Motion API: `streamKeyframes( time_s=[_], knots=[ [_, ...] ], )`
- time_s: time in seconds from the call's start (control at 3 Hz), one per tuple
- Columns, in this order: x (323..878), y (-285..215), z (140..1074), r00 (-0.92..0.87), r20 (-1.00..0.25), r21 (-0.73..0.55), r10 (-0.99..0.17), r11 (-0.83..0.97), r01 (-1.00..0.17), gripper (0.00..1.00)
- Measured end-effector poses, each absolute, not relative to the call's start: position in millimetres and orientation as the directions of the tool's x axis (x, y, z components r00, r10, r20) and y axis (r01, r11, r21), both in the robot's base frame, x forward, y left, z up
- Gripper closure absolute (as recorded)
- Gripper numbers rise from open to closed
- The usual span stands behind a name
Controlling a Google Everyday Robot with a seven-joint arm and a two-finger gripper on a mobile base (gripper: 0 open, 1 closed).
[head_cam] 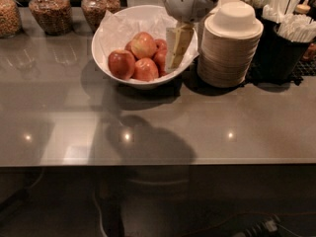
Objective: Pick apple from white bowl
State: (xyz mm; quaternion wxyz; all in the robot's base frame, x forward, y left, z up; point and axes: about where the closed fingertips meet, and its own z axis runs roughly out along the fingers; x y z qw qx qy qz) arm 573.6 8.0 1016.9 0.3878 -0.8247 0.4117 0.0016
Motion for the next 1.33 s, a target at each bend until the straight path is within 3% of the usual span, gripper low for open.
streamKeyframes(
  time_s=[0.33,0.67,1.33],
  knots=[
    [582,49,1020,0.82,-0.341,-0.677,-0.46,-0.485,-0.553,0.0],
    [577,45,1035,0.881,-0.282,-0.702,-0.38,-0.545,-0.46,0.0],
    [582,61,1022,0.927,-0.09,-0.698,-0.364,-0.641,-0.319,0.0]
  ],
)
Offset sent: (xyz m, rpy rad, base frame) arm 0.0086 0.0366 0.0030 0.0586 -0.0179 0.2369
